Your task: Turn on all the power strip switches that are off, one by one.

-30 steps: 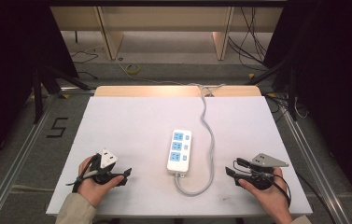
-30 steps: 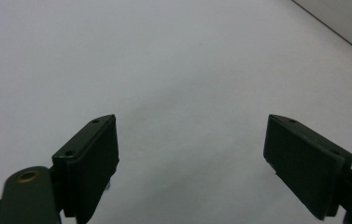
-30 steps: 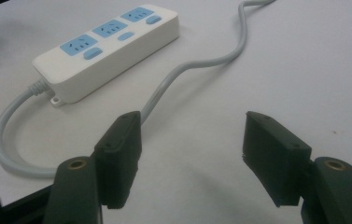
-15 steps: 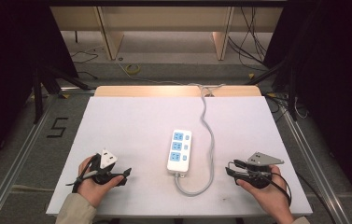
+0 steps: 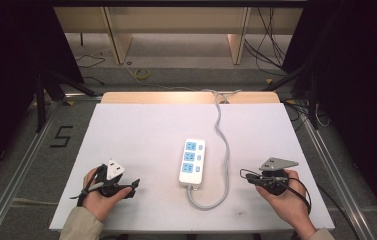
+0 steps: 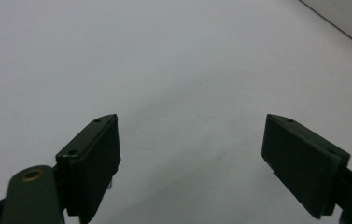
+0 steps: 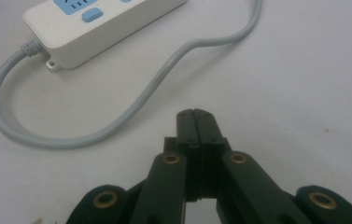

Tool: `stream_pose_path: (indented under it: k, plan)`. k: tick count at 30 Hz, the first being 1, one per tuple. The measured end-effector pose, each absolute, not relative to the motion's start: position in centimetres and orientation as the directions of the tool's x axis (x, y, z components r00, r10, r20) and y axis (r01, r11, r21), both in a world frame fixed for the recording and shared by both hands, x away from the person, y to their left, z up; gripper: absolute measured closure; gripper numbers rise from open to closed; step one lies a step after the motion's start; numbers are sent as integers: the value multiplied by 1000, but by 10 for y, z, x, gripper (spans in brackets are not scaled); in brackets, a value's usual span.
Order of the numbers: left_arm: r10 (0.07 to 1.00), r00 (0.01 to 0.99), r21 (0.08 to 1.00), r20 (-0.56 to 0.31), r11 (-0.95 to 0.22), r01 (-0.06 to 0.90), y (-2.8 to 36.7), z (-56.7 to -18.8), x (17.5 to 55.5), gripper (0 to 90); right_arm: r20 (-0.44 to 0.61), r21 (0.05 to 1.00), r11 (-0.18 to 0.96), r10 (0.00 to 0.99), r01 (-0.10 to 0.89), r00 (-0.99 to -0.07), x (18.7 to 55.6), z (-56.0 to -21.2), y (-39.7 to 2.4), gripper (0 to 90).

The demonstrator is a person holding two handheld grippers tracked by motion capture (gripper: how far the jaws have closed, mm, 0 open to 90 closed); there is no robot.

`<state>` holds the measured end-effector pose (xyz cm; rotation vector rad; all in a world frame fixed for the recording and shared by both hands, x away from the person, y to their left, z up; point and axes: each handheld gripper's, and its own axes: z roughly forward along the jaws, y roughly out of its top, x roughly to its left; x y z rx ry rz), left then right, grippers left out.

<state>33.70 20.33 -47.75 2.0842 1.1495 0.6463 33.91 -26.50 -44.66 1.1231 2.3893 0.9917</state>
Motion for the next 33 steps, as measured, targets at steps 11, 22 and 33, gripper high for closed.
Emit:
stream_pose_path:
  k: [11, 22, 33]
  plan:
    - [865, 491, 746, 107, -396, 535, 203, -478, 337, 197, 23, 665, 478, 755, 575, -655, 348, -440, -254, 900]
    - [864, 491, 747, 110, -398, 533, 203, -478, 338, 200, 37, 632, 502, 742, 591, -670, 354, -433, -245, 900]
    - [863, 493, 745, 115, -403, 532, 203, -477, 338, 202, 38, 603, 526, 733, 600, -679, 360, -426, -237, 900]
